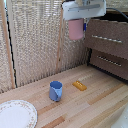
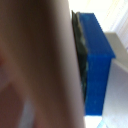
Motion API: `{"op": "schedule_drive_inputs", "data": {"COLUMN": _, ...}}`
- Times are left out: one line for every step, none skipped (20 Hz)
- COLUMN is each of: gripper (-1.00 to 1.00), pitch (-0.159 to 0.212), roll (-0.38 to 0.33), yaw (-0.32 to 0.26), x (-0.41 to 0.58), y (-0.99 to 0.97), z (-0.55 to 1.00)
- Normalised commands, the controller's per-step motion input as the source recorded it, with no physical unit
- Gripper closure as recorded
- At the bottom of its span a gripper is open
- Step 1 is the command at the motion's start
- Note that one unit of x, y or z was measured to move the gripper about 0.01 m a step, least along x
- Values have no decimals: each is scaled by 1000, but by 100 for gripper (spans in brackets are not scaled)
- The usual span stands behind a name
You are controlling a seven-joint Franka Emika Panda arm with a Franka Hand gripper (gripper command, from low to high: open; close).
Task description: Propose to navigate your clamp on the clench of the first drawer. Use gentle force to register to the cabinet. Send posterior your swing mandate till over it lurks, a cup of pink essence. Fortify your grip after aiming concentric with the pink cup’s periphery. Manoeuvre the pink towards the cabinet's top. Drop your compression till the cup is resting inside.
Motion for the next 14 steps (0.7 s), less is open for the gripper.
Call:
{"op": "schedule_drive_inputs", "data": {"gripper": 100, "pitch": 0, "roll": -38, "yaw": -181, "x": 403, "y": -414, "z": 929}}
{"op": "schedule_drive_inputs", "data": {"gripper": 100, "pitch": 0, "roll": -38, "yaw": -181, "x": 403, "y": -414, "z": 929}}
{"op": "schedule_drive_inputs", "data": {"gripper": 100, "pitch": 0, "roll": -39, "yaw": -183, "x": 400, "y": -409, "z": 926}}
{"op": "schedule_drive_inputs", "data": {"gripper": 100, "pitch": 0, "roll": -29, "yaw": -170, "x": 409, "y": -460, "z": 917}}
{"op": "schedule_drive_inputs", "data": {"gripper": 100, "pitch": 0, "roll": -1, "yaw": -153, "x": 386, "y": -554, "z": 917}}
{"op": "schedule_drive_inputs", "data": {"gripper": 100, "pitch": 0, "roll": 0, "yaw": -139, "x": 337, "y": -657, "z": 934}}
{"op": "schedule_drive_inputs", "data": {"gripper": 100, "pitch": 0, "roll": 12, "yaw": -107, "x": 286, "y": -794, "z": 946}}
{"op": "schedule_drive_inputs", "data": {"gripper": 100, "pitch": 0, "roll": 25, "yaw": -100, "x": 249, "y": -837, "z": 934}}
{"op": "schedule_drive_inputs", "data": {"gripper": 100, "pitch": 0, "roll": 39, "yaw": -81, "x": 186, "y": -911, "z": 920}}
{"op": "schedule_drive_inputs", "data": {"gripper": 100, "pitch": 0, "roll": 42, "yaw": -74, "x": 129, "y": -940, "z": 869}}
{"op": "schedule_drive_inputs", "data": {"gripper": 100, "pitch": 0, "roll": 48, "yaw": -61, "x": 66, "y": -977, "z": 843}}
{"op": "schedule_drive_inputs", "data": {"gripper": 100, "pitch": 0, "roll": 46, "yaw": -71, "x": 66, "y": -960, "z": 849}}
{"op": "schedule_drive_inputs", "data": {"gripper": 100, "pitch": 0, "roll": 48, "yaw": -69, "x": 43, "y": -957, "z": 849}}
{"op": "schedule_drive_inputs", "data": {"gripper": 100, "pitch": 8, "roll": 50, "yaw": -65, "x": 26, "y": -974, "z": 854}}
